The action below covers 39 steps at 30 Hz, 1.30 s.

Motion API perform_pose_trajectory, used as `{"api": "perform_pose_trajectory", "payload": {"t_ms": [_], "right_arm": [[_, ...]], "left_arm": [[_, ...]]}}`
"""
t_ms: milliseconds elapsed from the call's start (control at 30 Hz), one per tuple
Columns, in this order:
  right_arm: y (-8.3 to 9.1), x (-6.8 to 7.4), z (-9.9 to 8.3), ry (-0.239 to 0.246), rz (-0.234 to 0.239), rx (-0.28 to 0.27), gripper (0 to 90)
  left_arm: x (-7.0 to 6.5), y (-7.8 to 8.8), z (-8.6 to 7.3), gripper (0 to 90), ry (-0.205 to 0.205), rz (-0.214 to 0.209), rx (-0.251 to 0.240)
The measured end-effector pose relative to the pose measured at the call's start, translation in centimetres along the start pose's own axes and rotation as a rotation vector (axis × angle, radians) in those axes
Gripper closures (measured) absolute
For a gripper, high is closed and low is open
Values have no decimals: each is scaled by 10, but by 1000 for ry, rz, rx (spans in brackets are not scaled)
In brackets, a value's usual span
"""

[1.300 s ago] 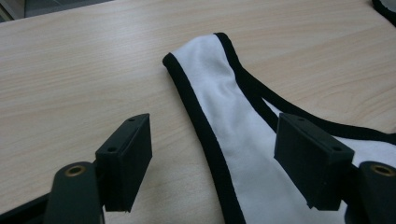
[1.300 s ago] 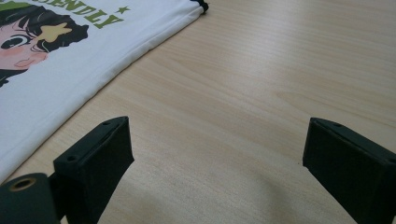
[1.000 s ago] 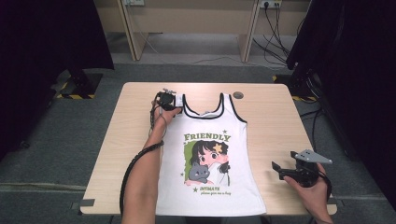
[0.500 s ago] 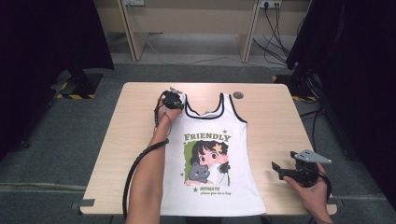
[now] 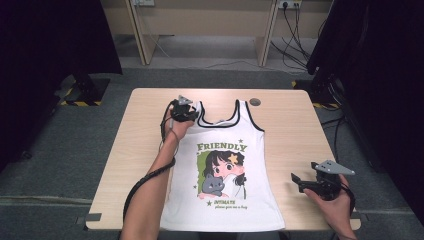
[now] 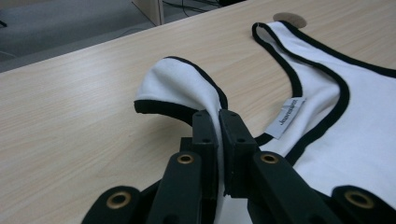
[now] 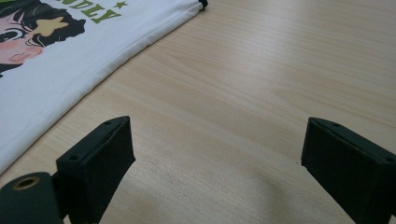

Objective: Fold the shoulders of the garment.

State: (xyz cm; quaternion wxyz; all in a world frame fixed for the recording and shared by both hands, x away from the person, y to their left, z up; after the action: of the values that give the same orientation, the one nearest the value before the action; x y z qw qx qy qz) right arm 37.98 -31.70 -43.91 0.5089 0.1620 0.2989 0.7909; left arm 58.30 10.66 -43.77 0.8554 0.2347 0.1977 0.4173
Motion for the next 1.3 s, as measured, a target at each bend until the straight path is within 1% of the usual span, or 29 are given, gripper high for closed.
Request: {"api": "perform_pose_trajectory", "payload": {"t_ms": [233,367,500,633,767,900,933,967,1133,1167,1200,1233,1267,1300], "right_arm": [[0,1,0,10,-6,-2,98],[0,1,0,15,-9,1,98],[0,1,0,15,-9,3,99],[0,2,0,18,-12,3,99],[0,2,0,22,-14,6,98],[-1,2,0,27,-15,6,98],[-1,2,0,28,-16,7,98],[-1,2,0,28,-16,7,98],[-1,3,0,31,-17,9,98],[-1,3,0,31,-17,9,98],[-1,3,0,31,-17,9,98],[-1,3,0,33,-19,8,99],[-1,3,0,33,-19,8,99],[-1,3,0,33,-19,8,99]], "left_arm": [[-15,14,-10,843,-2,-21,-30],[-20,21,-16,840,11,-15,-58],[-28,25,-25,836,4,-20,-70],[-38,28,-33,833,2,-37,-78],[-46,31,-42,830,-9,-54,-67],[-53,33,-49,819,-44,-59,-41],[-62,37,-62,814,-85,-109,-3],[-62,37,-62,759,-85,-109,-3],[-62,37,-62,759,-85,-109,-3],[-64,38,-65,759,-96,-124,14],[-64,38,-65,731,-96,-124,14],[-64,38,-65,731,-96,-124,14],[-66,40,-68,731,-103,-141,24],[-66,40,-68,709,-103,-141,24]]}}
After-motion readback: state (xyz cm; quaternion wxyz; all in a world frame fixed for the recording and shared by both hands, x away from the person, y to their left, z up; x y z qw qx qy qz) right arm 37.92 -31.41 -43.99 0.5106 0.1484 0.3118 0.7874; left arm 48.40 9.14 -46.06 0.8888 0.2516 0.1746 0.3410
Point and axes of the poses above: each handheld gripper's, and its own axes: y roughly backward along the jaws, z roughly out of its top, x roughly to its left, the point moved 5 cm from there along -y, roughly forward along the jaws, and after that the axes turned 3 degrees about -z, right-handed, at the moved point
